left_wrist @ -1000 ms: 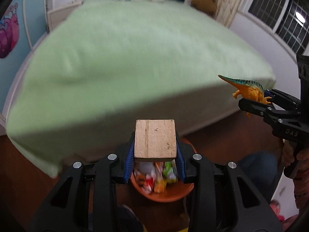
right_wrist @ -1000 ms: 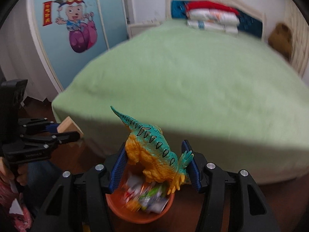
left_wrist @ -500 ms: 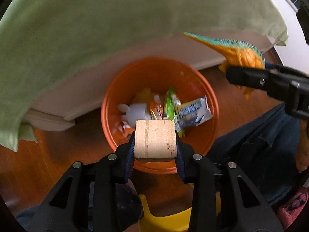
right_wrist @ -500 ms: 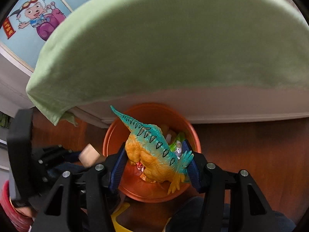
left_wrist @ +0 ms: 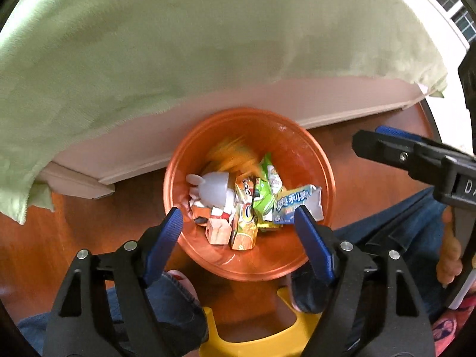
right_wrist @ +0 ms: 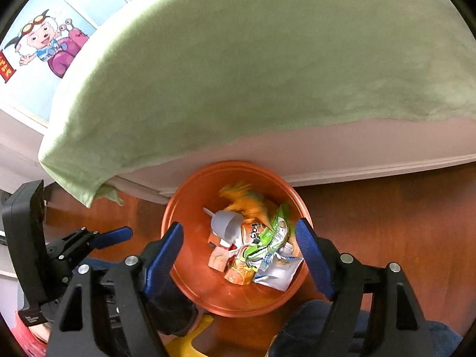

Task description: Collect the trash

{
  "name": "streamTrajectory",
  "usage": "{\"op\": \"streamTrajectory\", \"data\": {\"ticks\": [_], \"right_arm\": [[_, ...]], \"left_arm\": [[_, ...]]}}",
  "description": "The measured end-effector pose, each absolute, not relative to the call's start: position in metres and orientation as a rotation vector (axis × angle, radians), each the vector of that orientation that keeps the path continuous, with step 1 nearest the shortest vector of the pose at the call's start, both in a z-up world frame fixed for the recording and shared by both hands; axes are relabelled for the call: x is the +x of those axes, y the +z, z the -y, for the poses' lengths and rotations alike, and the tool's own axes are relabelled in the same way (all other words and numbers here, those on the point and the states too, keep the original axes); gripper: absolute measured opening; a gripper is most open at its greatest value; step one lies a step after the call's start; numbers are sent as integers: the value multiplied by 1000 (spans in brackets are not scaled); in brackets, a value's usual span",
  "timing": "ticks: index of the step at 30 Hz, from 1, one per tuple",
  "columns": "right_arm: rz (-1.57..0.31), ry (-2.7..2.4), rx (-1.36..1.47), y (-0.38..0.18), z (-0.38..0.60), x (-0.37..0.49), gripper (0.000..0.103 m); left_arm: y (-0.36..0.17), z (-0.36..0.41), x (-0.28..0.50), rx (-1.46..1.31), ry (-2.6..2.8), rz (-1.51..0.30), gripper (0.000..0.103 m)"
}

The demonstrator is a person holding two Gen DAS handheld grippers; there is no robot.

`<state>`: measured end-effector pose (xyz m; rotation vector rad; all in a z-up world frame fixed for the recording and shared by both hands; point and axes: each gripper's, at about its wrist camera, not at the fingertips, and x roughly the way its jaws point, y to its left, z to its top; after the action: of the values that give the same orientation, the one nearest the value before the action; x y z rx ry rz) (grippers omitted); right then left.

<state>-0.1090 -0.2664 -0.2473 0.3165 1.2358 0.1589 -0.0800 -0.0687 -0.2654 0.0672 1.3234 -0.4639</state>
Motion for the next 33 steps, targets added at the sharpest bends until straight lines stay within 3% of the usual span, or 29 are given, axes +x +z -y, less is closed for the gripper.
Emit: {"op": "streamTrajectory", "data": {"ticks": [14,33], "right_arm": [[-1035,176,264,-157,269,-115,80],[-569,117,115,1,275,-137,96]], "left_arm": [[-170,47,-70,8,-386,-1078,76],[4,29,-76,31,-250,-577,91]]}}
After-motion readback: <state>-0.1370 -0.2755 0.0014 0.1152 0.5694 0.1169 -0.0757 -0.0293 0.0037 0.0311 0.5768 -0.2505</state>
